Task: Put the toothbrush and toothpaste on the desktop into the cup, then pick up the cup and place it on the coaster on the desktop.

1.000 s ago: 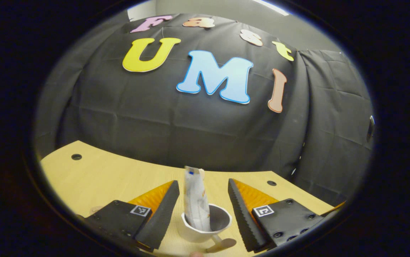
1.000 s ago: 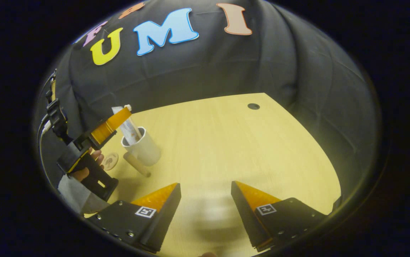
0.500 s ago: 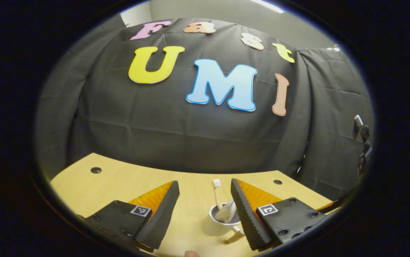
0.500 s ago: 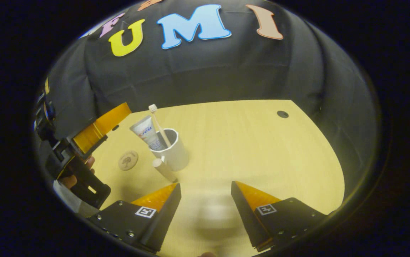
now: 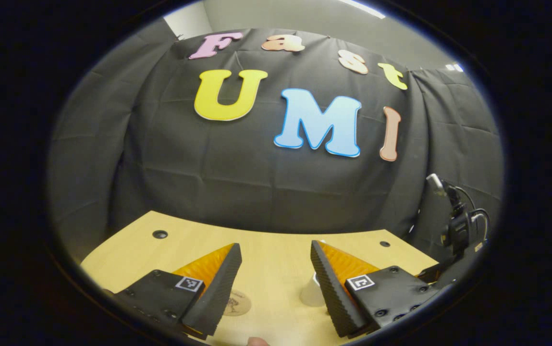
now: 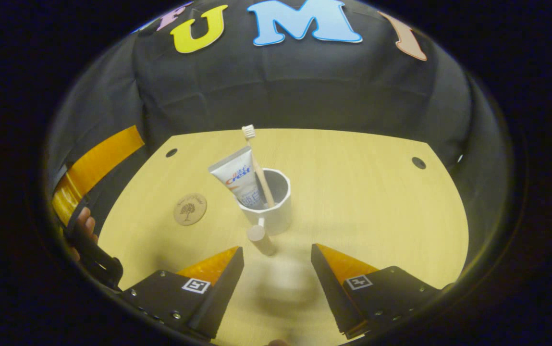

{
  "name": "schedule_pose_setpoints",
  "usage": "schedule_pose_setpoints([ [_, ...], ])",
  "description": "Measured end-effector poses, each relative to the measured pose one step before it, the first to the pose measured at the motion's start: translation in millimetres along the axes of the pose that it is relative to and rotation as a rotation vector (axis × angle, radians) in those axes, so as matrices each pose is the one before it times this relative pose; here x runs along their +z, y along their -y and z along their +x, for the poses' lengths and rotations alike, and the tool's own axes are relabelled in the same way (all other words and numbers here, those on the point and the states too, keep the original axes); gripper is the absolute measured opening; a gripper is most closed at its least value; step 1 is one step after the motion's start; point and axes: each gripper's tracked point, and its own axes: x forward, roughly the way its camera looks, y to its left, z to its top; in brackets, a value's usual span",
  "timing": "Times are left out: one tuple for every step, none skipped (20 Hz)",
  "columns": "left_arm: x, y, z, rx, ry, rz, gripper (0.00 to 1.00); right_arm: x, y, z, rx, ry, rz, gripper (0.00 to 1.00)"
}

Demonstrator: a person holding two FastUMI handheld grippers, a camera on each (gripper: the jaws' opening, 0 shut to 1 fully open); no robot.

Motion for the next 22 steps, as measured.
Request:
schedule_pose_setpoints([
  [-1.49, -5.59, -3.02, 0.0124, -0.0146, -0.00556, 0.93, 2.25, -3.81, 4.16, 0.00402, -0.00987, -0.01239, 0.86],
  [-1.62, -6.3, -6.31, 0.011, -0.01108, -0.00453, 0.93, 2.38, -2.4, 3.58, -0.00275, -0.00981, -0.01416, 0.86],
  [-0.96, -5.08, -4.97, 0.0098, -0.00942, -0.00382, 0.94, 1.61, -1.01, 2.97, -0.00635, -0.00901, -0.01419, 0.86],
  [-2.39, -5.2, -4.04, 0.00722, -0.00867, -0.00226, 0.93, 0.16, -0.98, 4.05, -0.00735, -0.01041, -0.0116, 0.86],
  [-1.65, -4.95, -3.21, 0.00895, -0.00863, 0.00165, 0.93, 0.12, -2.84, 2.67, -0.00343, -0.01581, -0.0094, 0.86],
  [-1.27, -4.5, -3.47, 0.00614, -0.00667, 0.00213, 0.93, -0.25, -0.71, 3.33, -0.00218, -0.01487, -0.00744, 0.86],
  [0.7, -3.06, -4.87, 0.00545, 0.00005, -0.00061, 0.93, 0.6, -0.96, 3.14, -0.00005, -0.01152, -0.00775, 0.86],
  [1.18, -1.88, -4.16, 0.00043, 0.00192, -0.00203, 0.93, 0.63, -1.09, 3.35, -0.0037, -0.00941, -0.00926, 0.86],
  [0.83, -1.32, -4.41, 0.00298, -0.00265, -0.00051, 0.93, 0.66, 0.17, 1.56, -0.00979, -0.01076, -0.01452, 0.86],
  [-0.87, -2.67, -3.03, 0.00542, 0.00021, -0.00107, 0.93, 0.96, 1.1, 3.37, -0.01191, -0.01024, -0.01606, 0.86],
  [1.05, -0.97, -3.8, 0.00015, -0.00149, -0.0022, 0.93, 1.69, 0.49, 3.66, -0.01262, -0.01037, -0.01612, 0.86],
  [-0.8, -0.78, -2.73, 0.00408, -0.00304, -0.0036, 0.93, -0.98, 0.65, 4.14, -0.01622, -0.01424, -0.01267, 0.86],
  [0.23, -0.19, -3.06, -0.00252, -0.00293, -0.00417, 0.93, 2.02, -0.27, 2.73, -0.00908, -0.01263, -0.0068, 0.86],
  [-1.46, -0.98, -3.26, 0.00134, -0.00163, -0.00244, 0.93, 0.8, -0.17, 3.37, -0.01056, -0.01546, -0.00212, 0.86],
  [0.01, -1.62, -1.78, 0.00235, -0.00053, -0.00037, 0.93, 0.64, 0.16, 3.92, -0.00808, -0.01868, -0.00089, 0.85],
  [-0.38, -2.6, -2.5, 0.00529, -0.00217, 0.00077, 0.93, 0.19, 0.46, 2.56, -0.01107, -0.02028, 0.00012, 0.86],
  [-0.86, -3.12, -2.06, 0.00641, -0.00171, -0.00044, 0.93, 0.24, -0.04, 3.97, -0.00388, -0.0243, -0.00197, 0.86],
  [-2.15, -2.53, -2.01, 0.00528, -0.0024, -0.00253, 0.93, -0.65, -0.88, 4.05, -0.00324, -0.02507, 0.00011, 0.86],
  [-0.94, -1.61, -1.67, 0.00241, -0.00653, -0.00153, 0.93, 0.12, -1.19, 3.26, 0.00441, -0.02071, 0.00564, 0.86],
  [-1.93, -3.81, -2.38, 0.00884, -0.0029, -0.0008, 0.93, -0.49, -1.18, 3.92, 0.00519, -0.01956, 0.00816, 0.86],
  [-1.91, -3.3, -1.45, 0.00697, -0.00484, -0.00273, 0.93, 0.64, -0.71, 3.18, 0.00348, -0.012, 0.01085, 0.86],
  [-1.65, -3.18, -2.6, 0.00701, -0.00407, -0.00319, 0.93, -0.03, 0.59, 3.64, -0.00167, -0.00921, 0.00948, 0.86],
])
